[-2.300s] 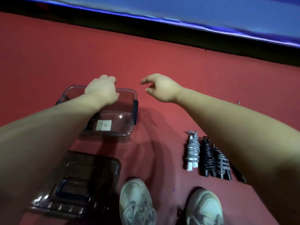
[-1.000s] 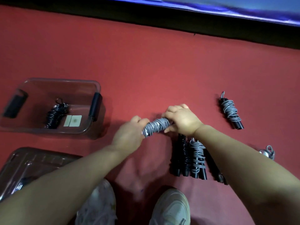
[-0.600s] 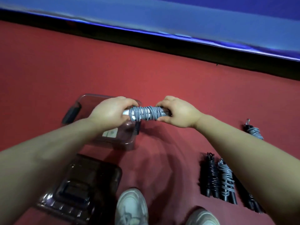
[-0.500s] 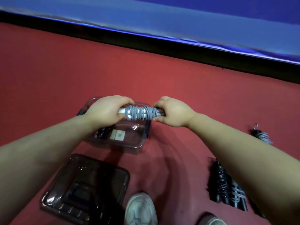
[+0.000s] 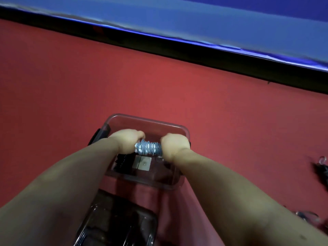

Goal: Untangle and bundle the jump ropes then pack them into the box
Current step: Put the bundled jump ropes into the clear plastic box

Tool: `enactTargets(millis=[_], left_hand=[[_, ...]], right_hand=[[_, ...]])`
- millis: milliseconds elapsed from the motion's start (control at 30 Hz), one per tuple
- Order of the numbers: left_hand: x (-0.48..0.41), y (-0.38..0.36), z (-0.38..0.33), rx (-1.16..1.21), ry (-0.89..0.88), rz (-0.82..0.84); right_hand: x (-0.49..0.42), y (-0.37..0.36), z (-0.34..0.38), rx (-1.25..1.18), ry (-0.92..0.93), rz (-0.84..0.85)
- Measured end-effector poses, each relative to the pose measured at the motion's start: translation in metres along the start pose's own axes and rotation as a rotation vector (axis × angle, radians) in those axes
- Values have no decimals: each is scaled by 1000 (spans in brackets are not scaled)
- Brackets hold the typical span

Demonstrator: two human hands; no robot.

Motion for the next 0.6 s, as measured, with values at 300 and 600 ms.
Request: enactTargets(millis=[300, 600], left_hand=[[-38, -25, 14, 7, 20, 38], [-31, -24, 8, -213, 96, -105]], right_hand=[[-35, -43, 0, -7, -89, 33], [-34, -43, 2, -21, -100, 29]])
Point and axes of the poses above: each hand's wrist, its own x-axis away from the middle knuckle, its own y-axis out of the back of the hand, z = x × y, the point moved 7 cm from there along -x, towards the middle knuckle, and after that the axes turned 6 degrees about -z, right-handed, at the moved point
